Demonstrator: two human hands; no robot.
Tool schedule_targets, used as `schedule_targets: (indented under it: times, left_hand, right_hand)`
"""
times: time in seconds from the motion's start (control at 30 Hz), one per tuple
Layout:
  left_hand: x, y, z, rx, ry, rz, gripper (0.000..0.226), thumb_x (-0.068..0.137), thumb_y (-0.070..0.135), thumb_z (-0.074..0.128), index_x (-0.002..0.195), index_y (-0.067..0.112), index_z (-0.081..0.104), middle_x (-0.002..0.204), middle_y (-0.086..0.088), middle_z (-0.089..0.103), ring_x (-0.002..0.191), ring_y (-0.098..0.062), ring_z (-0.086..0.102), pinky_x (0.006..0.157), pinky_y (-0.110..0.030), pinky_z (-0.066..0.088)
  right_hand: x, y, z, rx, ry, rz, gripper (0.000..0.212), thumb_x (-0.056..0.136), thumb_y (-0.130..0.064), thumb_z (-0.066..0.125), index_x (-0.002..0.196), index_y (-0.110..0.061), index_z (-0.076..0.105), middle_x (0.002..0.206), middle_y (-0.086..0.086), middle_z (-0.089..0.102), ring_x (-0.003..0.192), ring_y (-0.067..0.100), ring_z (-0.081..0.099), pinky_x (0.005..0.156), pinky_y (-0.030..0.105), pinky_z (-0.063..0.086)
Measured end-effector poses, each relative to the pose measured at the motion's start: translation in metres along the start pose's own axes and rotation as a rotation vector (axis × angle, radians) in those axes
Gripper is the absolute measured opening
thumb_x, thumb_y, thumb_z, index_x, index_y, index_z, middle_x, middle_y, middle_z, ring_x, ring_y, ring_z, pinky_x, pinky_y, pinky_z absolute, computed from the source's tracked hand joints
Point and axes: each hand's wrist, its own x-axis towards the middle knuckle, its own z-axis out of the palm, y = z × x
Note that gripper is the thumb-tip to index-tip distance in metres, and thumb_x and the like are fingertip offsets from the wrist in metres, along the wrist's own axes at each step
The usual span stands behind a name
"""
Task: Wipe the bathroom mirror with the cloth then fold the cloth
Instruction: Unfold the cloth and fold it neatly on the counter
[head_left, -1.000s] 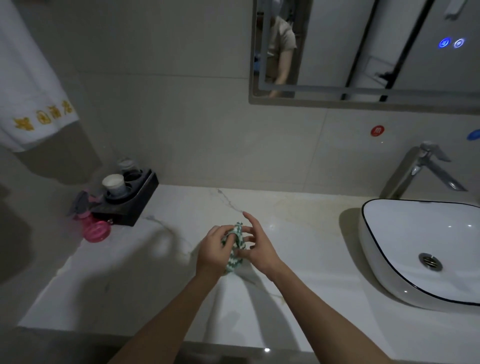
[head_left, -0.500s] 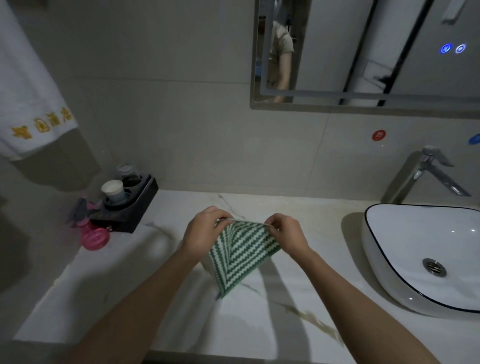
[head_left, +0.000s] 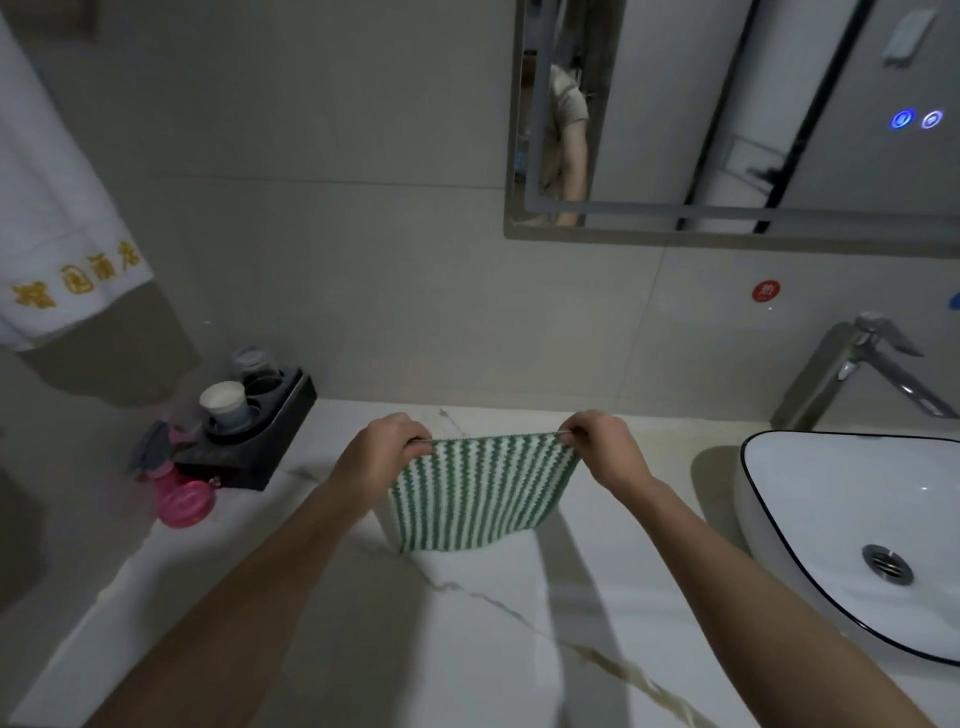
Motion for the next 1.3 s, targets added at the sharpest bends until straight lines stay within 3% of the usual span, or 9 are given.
schedule_targets:
  times: [0.13,0.37,0.47,0.57,0.7,0.87,0.97,1.13,1.3]
  left_hand:
    - [0.008,-0.011,-0.001,0.075,-0.079,-0.059,0.021,0.094,0.012,0.056,0.109,0.003,0.067,0.105,-0.015,0.059,0.098,-0.029,0.058,0.082,-0.029,0.040]
    - [0.023,-0.014,0.002,0.144,0.065,-0.054,0.023,0.097,0.014,0.050,0.109,0.005,0.067,0.106,-0.012,0.059,0.097,-0.029,0.058,0.079,-0.032,0.042]
    - [0.027,-0.019,0.003,0.165,0.147,-0.036,0.020,0.094,0.010,0.053,0.103,0.004,0.069,0.099,-0.014,0.061,0.092,-0.031,0.059,0.075,-0.034,0.046]
    - [0.024,-0.024,0.009,0.178,0.177,-0.021,0.017,0.092,0.010,0.055,0.096,0.006,0.071,0.091,-0.014,0.061,0.087,-0.031,0.058,0.072,-0.036,0.047]
    - [0.006,-0.036,0.021,0.175,0.132,0.038,0.023,0.084,0.018,0.052,0.085,0.010,0.073,0.078,-0.009,0.063,0.073,-0.028,0.060,0.062,-0.031,0.049]
    - [-0.026,-0.047,0.042,0.232,0.023,0.200,0.009,0.067,0.015,0.062,0.068,0.016,0.070,0.064,-0.001,0.062,0.053,-0.021,0.059,0.045,-0.022,0.043]
    - [-0.044,-0.051,0.058,0.168,-0.009,0.212,0.022,0.077,0.029,0.052,0.067,0.018,0.069,0.065,0.003,0.064,0.056,-0.016,0.060,0.048,-0.021,0.044]
    - [-0.082,-0.055,0.082,0.091,-0.048,0.200,0.030,0.083,0.038,0.048,0.079,0.020,0.072,0.079,0.007,0.068,0.068,-0.010,0.063,0.067,-0.017,0.042]
    - [-0.104,-0.050,0.091,0.105,-0.062,0.217,0.028,0.083,0.038,0.050,0.078,0.022,0.072,0.079,0.009,0.068,0.070,-0.010,0.063,0.067,-0.018,0.044]
  right_hand:
    - [0.016,0.004,-0.010,-0.019,0.023,-0.001,0.012,0.090,-0.009,0.058,0.091,-0.008,0.070,0.094,0.010,0.068,0.089,0.028,0.062,0.071,0.032,0.043]
    - [0.034,0.006,-0.020,-0.066,0.102,0.008,0.013,0.091,-0.013,0.059,0.094,-0.008,0.071,0.094,0.011,0.071,0.090,0.029,0.064,0.066,0.029,0.039]
    - [0.038,0.004,-0.024,-0.078,0.170,0.013,0.013,0.091,-0.013,0.059,0.094,-0.010,0.071,0.094,0.011,0.072,0.090,0.030,0.064,0.068,0.034,0.044]
    - [0.035,0.006,-0.020,-0.109,0.199,0.026,0.015,0.091,-0.013,0.058,0.096,-0.012,0.071,0.093,0.009,0.072,0.089,0.030,0.064,0.065,0.031,0.041]
    - [0.015,0.025,-0.004,-0.134,0.128,0.050,0.016,0.090,-0.012,0.059,0.097,-0.017,0.072,0.091,0.005,0.071,0.090,0.027,0.063,0.063,0.026,0.033]
    - [-0.020,0.047,0.014,-0.117,0.024,0.009,0.014,0.089,-0.012,0.061,0.095,-0.015,0.073,0.095,0.002,0.072,0.091,0.024,0.063,0.072,0.031,0.044]
    - [-0.043,0.056,0.022,-0.101,-0.008,0.017,0.013,0.088,-0.013,0.062,0.093,-0.016,0.074,0.091,0.001,0.073,0.086,0.022,0.063,0.070,0.031,0.045]
    - [-0.080,0.066,0.031,-0.076,-0.040,0.047,0.011,0.087,-0.016,0.066,0.095,-0.017,0.074,0.092,-0.001,0.073,0.086,0.019,0.064,0.069,0.027,0.044]
    - [-0.107,0.067,0.036,-0.059,-0.050,0.082,0.011,0.087,-0.016,0.066,0.095,-0.016,0.074,0.092,-0.003,0.072,0.078,0.010,0.058,0.065,0.021,0.035]
